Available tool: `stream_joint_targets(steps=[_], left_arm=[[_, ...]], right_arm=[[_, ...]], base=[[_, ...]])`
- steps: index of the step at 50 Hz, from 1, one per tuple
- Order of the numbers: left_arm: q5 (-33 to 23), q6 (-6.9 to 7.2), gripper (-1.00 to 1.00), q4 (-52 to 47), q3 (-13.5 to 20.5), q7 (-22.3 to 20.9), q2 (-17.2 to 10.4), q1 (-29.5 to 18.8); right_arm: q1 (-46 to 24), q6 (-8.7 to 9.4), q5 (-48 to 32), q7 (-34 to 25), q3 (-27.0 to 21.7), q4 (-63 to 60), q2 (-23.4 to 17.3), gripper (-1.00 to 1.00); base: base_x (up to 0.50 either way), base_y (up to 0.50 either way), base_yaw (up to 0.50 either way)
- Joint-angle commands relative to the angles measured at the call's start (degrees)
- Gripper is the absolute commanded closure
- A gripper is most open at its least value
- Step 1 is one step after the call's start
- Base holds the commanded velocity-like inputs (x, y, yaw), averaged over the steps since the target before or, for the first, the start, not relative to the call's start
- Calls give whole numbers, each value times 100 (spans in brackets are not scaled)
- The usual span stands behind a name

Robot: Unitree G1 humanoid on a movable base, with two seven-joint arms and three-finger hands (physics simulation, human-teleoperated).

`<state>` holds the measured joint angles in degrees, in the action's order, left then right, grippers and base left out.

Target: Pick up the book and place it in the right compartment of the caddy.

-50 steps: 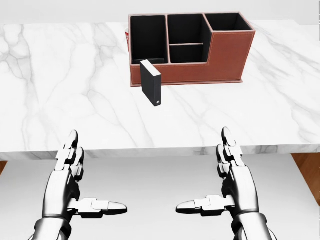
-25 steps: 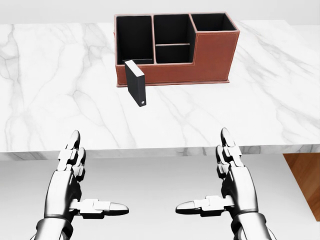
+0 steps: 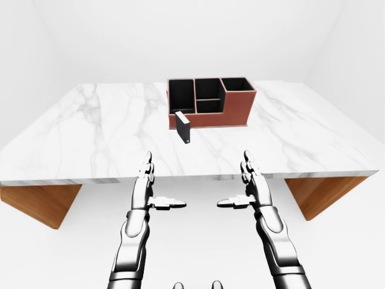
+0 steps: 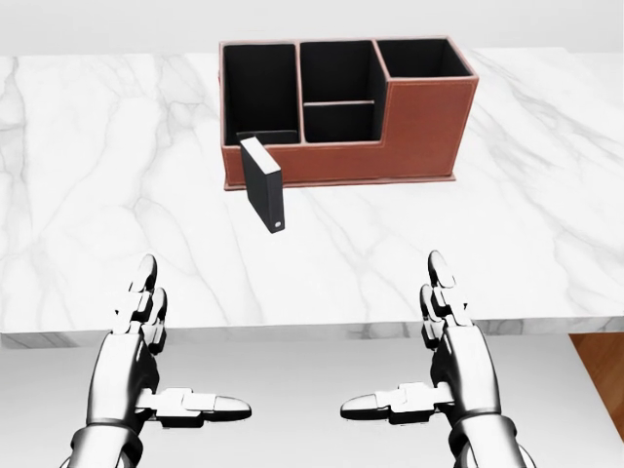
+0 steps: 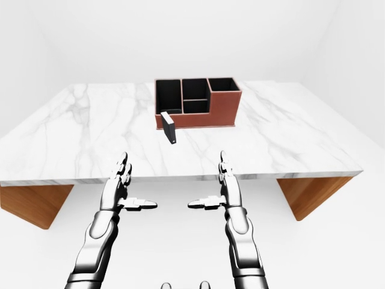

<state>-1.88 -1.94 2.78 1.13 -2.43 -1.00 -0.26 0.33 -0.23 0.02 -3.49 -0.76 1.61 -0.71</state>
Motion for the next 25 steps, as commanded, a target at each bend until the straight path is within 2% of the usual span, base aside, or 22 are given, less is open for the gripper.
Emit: stream_joint_targets(steps=[1,20,25], left_arm=[[-15,-20,-100,38,-4,4,2,-15],[-68,-4,-100,-36,-29,15,5,25],[-65,-51,-100,41,-15,15,1,-6]], right_arm=[[-14,-36,-18,13,-5,58,2,-100],[-11,-10,7,9,5,81,8,-100],[-25,-12,20,8,-5,105,5,-100]], base=[[32,0,0],[32,0,0],[33,0,0]])
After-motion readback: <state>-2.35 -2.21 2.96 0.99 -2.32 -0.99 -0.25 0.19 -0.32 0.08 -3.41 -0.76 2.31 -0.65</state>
